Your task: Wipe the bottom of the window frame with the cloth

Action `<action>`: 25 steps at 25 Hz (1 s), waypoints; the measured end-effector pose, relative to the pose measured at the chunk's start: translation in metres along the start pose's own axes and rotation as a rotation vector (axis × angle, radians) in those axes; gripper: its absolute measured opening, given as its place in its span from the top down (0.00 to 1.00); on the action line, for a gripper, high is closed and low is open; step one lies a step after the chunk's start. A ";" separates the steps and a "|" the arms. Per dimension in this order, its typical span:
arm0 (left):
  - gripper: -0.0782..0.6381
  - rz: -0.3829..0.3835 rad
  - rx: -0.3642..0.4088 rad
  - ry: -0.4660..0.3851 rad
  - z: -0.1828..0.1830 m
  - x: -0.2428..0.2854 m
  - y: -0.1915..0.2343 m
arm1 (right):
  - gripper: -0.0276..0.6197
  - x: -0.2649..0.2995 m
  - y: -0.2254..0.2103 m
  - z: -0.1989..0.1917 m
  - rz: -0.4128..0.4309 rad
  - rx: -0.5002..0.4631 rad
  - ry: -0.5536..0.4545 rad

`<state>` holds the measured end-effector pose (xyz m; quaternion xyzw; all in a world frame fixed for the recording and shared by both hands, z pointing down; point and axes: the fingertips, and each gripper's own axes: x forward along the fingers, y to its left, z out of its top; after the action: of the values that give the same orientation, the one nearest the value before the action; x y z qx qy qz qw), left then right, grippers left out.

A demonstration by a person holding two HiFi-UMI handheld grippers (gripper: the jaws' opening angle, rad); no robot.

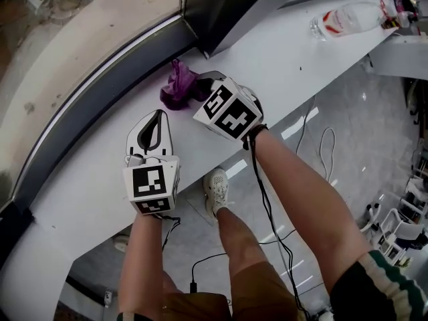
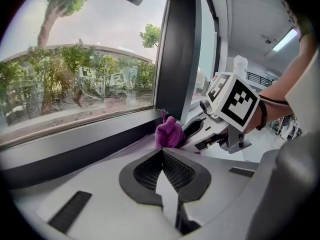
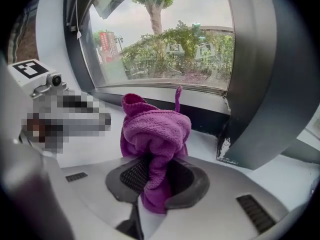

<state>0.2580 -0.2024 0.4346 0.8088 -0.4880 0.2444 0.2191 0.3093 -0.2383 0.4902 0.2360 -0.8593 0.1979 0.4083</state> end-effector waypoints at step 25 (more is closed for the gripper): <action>0.88 -0.042 0.016 -0.005 -0.008 -0.007 -0.024 | 0.84 -0.026 -0.014 -0.036 -0.124 0.042 0.014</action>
<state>0.2756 -0.1825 0.4333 0.8210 -0.4696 0.2418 0.2166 0.3530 -0.2242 0.4927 0.2959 -0.8358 0.1920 0.4208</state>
